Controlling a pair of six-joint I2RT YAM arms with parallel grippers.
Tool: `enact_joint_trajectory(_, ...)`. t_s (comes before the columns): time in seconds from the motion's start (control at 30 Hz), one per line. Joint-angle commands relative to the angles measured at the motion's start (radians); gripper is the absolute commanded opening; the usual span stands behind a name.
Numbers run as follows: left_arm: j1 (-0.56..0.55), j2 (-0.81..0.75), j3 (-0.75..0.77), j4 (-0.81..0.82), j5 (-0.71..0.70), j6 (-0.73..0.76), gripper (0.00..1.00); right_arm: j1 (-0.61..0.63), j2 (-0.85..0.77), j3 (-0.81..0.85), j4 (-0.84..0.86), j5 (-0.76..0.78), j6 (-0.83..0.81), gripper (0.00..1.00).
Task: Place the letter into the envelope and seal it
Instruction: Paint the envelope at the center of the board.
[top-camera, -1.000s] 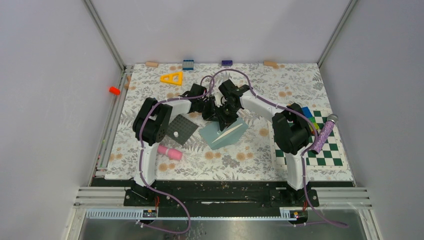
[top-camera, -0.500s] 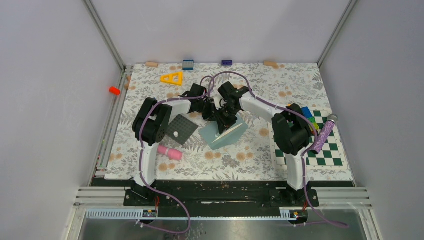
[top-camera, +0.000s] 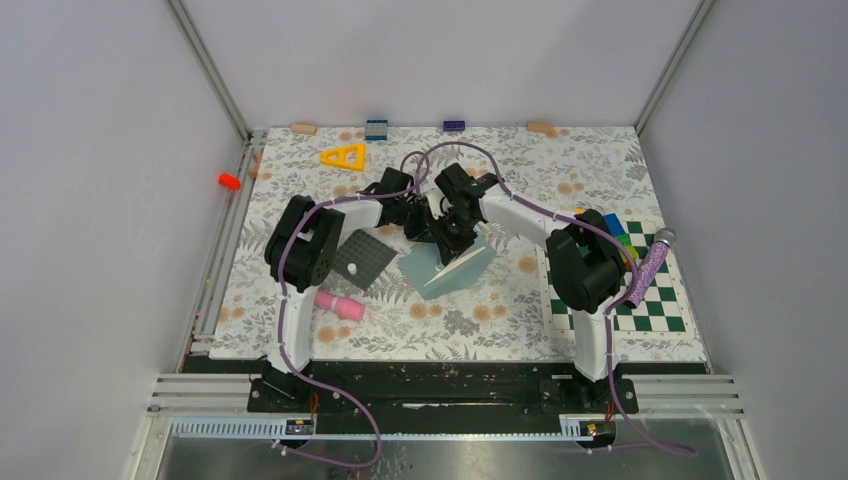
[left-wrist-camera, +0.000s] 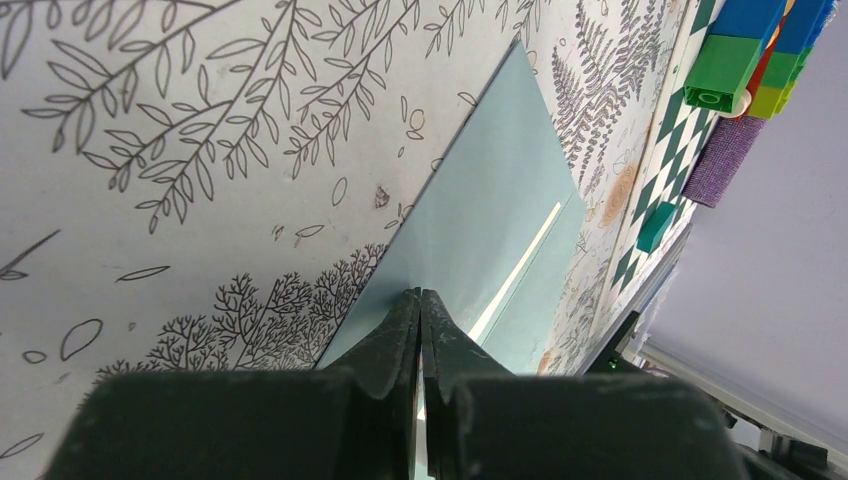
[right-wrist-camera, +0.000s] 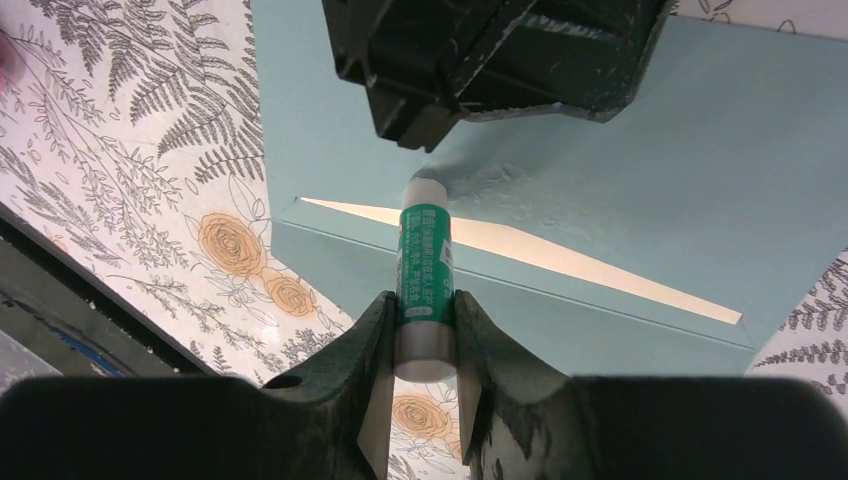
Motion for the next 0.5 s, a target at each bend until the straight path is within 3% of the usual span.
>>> enact_joint_trajectory(0.0,-0.007,-0.029,-0.023,-0.012,-0.076,0.041,0.00,-0.011,-0.026,-0.010,-0.029,0.092,-0.023,0.00)
enact_joint_trajectory(0.47,-0.005,-0.032,-0.024,-0.011,-0.074,0.041,0.00,-0.055,-0.022,0.005,-0.030,0.203,-0.011,0.00)
